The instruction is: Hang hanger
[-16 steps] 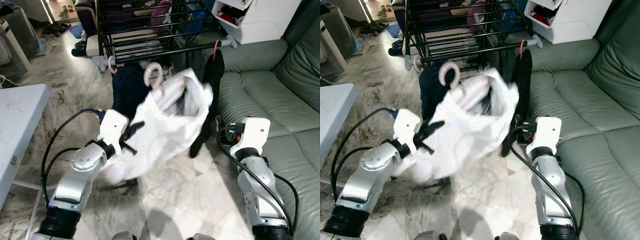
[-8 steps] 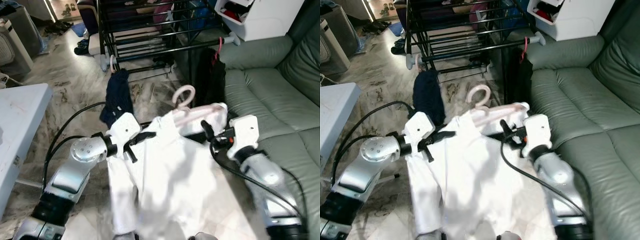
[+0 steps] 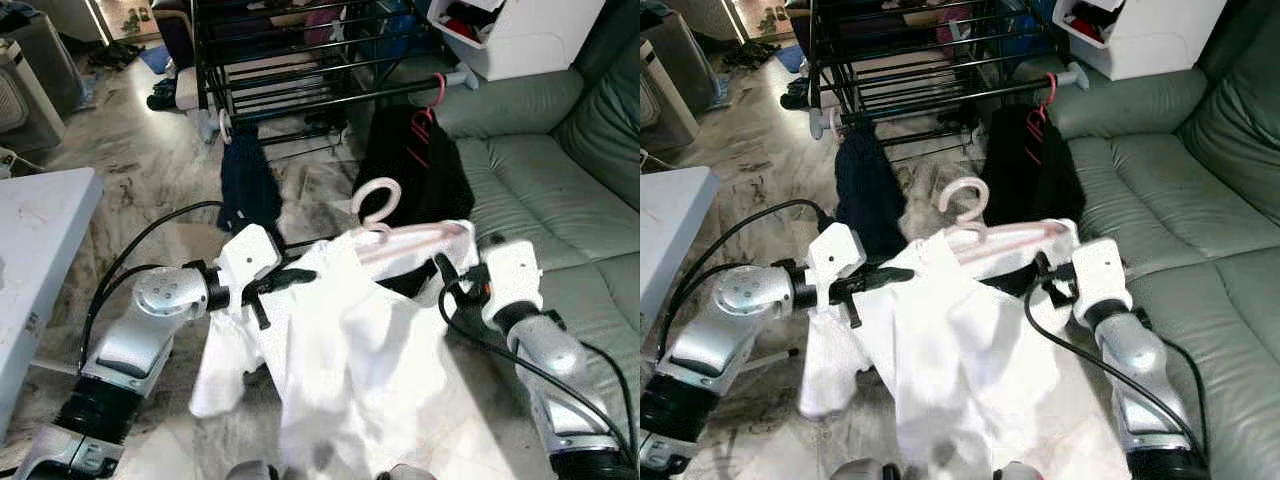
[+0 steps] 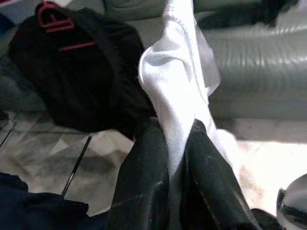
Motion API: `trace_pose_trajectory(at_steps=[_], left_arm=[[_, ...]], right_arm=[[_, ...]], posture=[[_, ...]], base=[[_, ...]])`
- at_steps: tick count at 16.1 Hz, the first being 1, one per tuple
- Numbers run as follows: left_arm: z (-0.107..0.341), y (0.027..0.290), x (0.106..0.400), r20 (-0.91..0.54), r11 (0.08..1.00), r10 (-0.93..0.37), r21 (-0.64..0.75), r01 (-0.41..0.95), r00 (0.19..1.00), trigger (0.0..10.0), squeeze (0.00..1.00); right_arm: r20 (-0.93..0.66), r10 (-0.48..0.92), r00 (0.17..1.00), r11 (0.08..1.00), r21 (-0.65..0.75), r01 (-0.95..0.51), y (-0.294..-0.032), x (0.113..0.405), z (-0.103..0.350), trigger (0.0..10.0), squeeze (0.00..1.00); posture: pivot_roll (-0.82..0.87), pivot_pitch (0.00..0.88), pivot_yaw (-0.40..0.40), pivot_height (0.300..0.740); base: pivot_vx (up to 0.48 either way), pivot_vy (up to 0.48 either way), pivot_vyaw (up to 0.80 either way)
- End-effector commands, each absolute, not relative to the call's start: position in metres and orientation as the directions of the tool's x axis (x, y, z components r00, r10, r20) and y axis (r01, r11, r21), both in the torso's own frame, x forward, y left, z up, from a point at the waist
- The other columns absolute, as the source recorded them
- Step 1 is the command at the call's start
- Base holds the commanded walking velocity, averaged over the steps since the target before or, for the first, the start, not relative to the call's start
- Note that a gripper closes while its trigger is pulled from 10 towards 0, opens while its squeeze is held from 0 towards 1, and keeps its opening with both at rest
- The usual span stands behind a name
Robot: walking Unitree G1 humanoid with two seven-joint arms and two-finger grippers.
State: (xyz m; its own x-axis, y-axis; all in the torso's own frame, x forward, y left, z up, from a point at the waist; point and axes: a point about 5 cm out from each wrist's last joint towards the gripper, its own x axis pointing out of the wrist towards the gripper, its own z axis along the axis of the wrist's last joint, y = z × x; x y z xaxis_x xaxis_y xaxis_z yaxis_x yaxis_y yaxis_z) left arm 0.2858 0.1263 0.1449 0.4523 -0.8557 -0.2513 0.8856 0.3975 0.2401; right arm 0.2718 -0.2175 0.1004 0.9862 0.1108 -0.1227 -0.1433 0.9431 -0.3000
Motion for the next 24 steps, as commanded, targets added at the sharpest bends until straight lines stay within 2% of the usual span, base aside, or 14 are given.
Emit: trace_pose_trajectory(at_steps=[1,6,7,8,9,12,15,17,20,22,24], left_arm=[[0.175,0.122,0.285,-0.155,0.371,-0.893,0.279,0.886,0.423,10.0,0.0],[0.183,0.11,0.269,-0.12,0.284,-0.943,0.203,0.937,0.312,10.0,0.0],[0.182,0.108,0.265,-0.127,0.274,-0.945,0.193,0.942,0.301,10.0,0.0],[0.182,0.108,0.264,-0.13,0.275,-0.945,0.19,0.943,0.302,10.0,0.0],[0.18,0.109,0.263,-0.14,0.28,-0.942,0.18,0.943,0.306,10.0,0.0],[0.173,0.113,0.268,-0.16,0.316,-0.924,0.191,0.929,0.347,10.0,0.0],[0.169,0.117,0.274,-0.183,0.359,-0.898,0.223,0.906,0.401,10.0,0.0],[0.168,0.12,0.278,-0.177,0.39,-0.885,0.228,0.892,0.432,10.0,0.0],[0.169,0.124,0.278,-0.17,0.397,-0.884,0.218,0.891,0.436,10.0,0.0],[0.17,0.125,0.279,-0.167,0.397,-0.885,0.218,0.892,0.435,10.0,0.0],[0.176,0.121,0.281,-0.15,0.376,-0.899,0.218,0.901,0.411,10.0,0.0]], right_arm=[[-0.104,0.082,0.991,0.953,-0.284,-0.109,-0.219,0.277,0.101,10.0,0.0],[-0.1,0.05,0.994,0.954,-0.29,-0.077,-0.224,0.298,0.102,10.0,0.0],[-0.082,0.016,0.996,0.951,-0.307,-0.041,-0.23,0.303,0.105,4.8,0.0],[-0.072,0.002,0.997,0.95,-0.313,-0.025,-0.233,0.305,0.107,3.3,0.0],[-0.039,-0.026,0.999,0.949,-0.314,0.012,-0.238,0.306,0.111,0.0,0.0],[0.06,-0.125,0.99,0.937,-0.32,0.138,-0.244,0.297,0.123,0.0,0.0],[0.116,-0.134,0.984,0.933,-0.321,0.165,-0.236,0.283,0.126,0.0,0.0],[0.115,-0.141,0.983,0.926,-0.336,0.172,-0.234,0.274,0.123,0.0,0.0],[0.063,-0.248,0.967,0.914,-0.315,0.255,-0.245,0.262,0.111,0.0,0.0],[0.021,-0.248,0.969,0.937,-0.251,0.245,-0.245,0.262,0.105,0.0,0.0],[-0.03,-0.121,0.992,0.971,-0.209,0.112,-0.225,0.271,0.1,0.0,0.0]], posture=[[0.01,0.046,0.083,0.74],[0.02,0.044,0.079,0.74],[0.03,0.045,0.077,0.74],[0.03,0.045,0.077,0.74],[0.03,0.045,0.077,0.74],[0.02,0.049,0.074,0.74],[0.01,0.051,0.074,0.74],[0.01,0.052,0.074,0.74],[0.0,0.05,0.075,0.74],[0.0,0.043,0.076,0.74],[0.01,0.034,0.08,0.74]], base=[[0.0,0.0,0.0],[0.0,0.0,0.0],[0.0,0.0,0.0],[0.0,0.0,0.0],[0.0,0.0,0.0],[0.0,0.0,0.0],[0.0,0.0,0.0],[0.0,0.0,0.0],[0.0,0.0,0.0],[0.0,0.0,0.0],[0.0,0.0,0.0]])
